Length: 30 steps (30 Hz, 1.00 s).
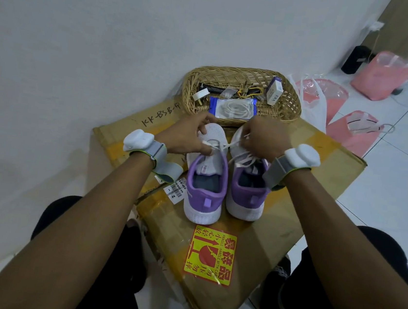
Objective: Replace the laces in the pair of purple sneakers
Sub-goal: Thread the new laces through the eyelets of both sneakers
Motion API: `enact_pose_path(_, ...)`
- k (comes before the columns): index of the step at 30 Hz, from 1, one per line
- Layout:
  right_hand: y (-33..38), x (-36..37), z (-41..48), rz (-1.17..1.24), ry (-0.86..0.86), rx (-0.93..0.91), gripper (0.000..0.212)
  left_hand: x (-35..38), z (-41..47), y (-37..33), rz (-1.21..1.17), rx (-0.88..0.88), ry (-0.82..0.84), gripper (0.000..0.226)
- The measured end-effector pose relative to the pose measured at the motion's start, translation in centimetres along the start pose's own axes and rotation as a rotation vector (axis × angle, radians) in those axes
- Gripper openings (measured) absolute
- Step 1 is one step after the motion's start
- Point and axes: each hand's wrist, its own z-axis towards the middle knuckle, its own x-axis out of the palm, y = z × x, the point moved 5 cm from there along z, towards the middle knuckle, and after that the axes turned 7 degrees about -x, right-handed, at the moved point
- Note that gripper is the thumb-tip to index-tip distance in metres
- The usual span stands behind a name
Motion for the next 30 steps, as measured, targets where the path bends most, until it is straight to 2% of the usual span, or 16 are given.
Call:
enact_pose_path(2,-1.8,-1.1,0.0,-0.005,-0.091,0.147,0.010,0.1,0.0,0.3,0.002,-0.020,0.015,0.075)
enact_pose_path(4,-2.7,-1.0,0.0,0.060,-0.043,0.161,0.011,0.1,0.1,0.1,0.015,-0.020,0.026,0.063)
enact_pose_path(8,-0.8,-0.1,0.0,0.203,0.076,-0.101,0.032,0.5,0.3,-0.1,0.092,-0.011,0.010,0.043)
enact_pose_path(10,0.5,0.5,-0.1,0.211,0.137,-0.176,0.035,0.7,0.3,-0.2,0.100,0.003,-0.021,0.035)
enact_pose_path(15,2.1,1.0,-0.2,0.096,0.052,-0.234,0.008,1.1,0.3,-1.0,0.163,0.078,-0.103,0.011)
enact_pose_path(17,1.3,0.9,-0.1,0.080,0.063,-0.202,0.013,1.3,0.4,-1.0,0.173,0.075,-0.088,0.010)
enact_pose_path(20,-0.2,0.7,0.0,0.181,0.111,-0.168,0.039,1.0,0.5,-0.9,0.130,0.067,-0.062,0.013)
enact_pose_path(21,-0.5,0.6,0.2,0.230,0.088,-0.152,0.038,0.8,0.6,-0.8,0.092,0.062,-0.062,0.015)
enact_pose_path(23,-0.5,0.7,0.6,0.246,0.031,-0.164,0.025,0.4,0.8,-0.7,0.012,0.047,-0.082,0.018)
enact_pose_path(27,0.3,2.5,1.1,0.142,0.221,-0.215,0.017,0.4,1.4,-0.4,-0.029,0.039,-0.164,0.017)
enact_pose_path(30,-0.3,1.7,1.9,0.188,0.120,-0.204,0.007,0.7,1.8,0.0,-0.031,0.023,-0.170,0.019)
